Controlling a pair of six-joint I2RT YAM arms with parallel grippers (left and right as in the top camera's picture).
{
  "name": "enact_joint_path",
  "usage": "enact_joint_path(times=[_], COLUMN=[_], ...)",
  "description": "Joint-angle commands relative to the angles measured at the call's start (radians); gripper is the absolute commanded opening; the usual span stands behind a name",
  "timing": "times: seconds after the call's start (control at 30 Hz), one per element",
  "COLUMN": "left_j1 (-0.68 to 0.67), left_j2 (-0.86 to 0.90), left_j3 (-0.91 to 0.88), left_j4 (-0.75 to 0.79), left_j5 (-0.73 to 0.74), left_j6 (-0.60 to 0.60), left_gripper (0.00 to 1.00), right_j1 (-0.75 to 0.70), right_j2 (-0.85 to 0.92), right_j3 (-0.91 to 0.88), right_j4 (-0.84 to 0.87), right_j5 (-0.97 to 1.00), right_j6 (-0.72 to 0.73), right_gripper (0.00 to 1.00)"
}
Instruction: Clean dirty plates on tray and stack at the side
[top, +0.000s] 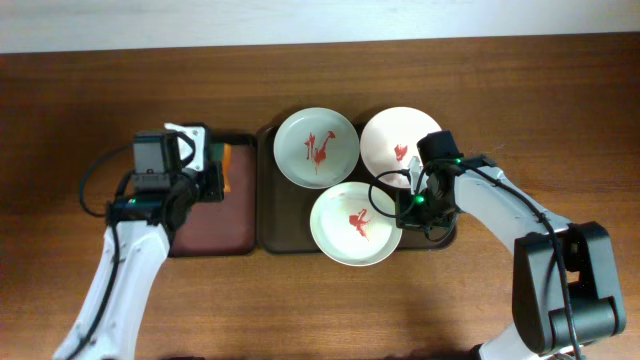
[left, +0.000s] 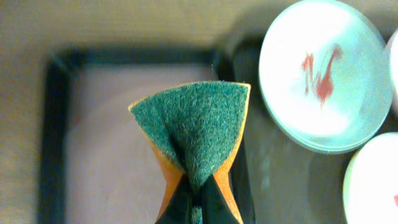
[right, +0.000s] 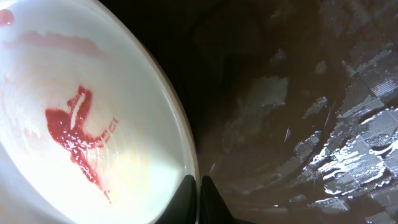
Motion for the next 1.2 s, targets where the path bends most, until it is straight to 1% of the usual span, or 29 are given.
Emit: enact_joint_path(times=[0.0, 0.1, 0.23, 0.37, 0.97, 1.07, 1.17], left_j1=[0.004, 0.004, 0.003, 0.003, 0.003, 0.003, 0.003], left_j2=[-0.13, -0.216, -0.229, -0.229, -0.227, -0.214, -0.164], left_j3=[0.021, 0.021, 0.021, 0.021, 0.021, 0.021, 0.021], left_j4=[0.055, 0.092, 0.156, 0.164, 0.161, 0.126, 0.073], left_j5=[-0.025, -0.025, -0.022, -0.022, -0.022, -0.022, -0.021], left_j6=[-0.007, -0.007, -0.008, -0.008, -0.008, -0.008, -0.011], left_gripper=[0.0, 0.0, 0.0, 0.0, 0.0, 0.0, 0.0], right_j1=[0.008, 0.008, 0.008, 0.008, 0.008, 0.008, 0.008], right_j2=[0.016, 0.016, 0.016, 0.016, 0.016, 0.016, 0.016], right_j3=[-0.003, -0.003, -0.003, -0.003, -0.003, -0.003, -0.003], right_j4=[0.001, 0.001, 0.001, 0.0, 0.0, 0.0, 0.001], right_j5=[-0.001, -0.001, -0.001, -0.001, -0.001, -0.001, -0.001], right_j6=[0.002, 0.002, 0.002, 0.002, 0.002, 0.002, 0.002], right_gripper=[0.04, 0.04, 0.04, 0.04, 0.04, 0.04, 0.04])
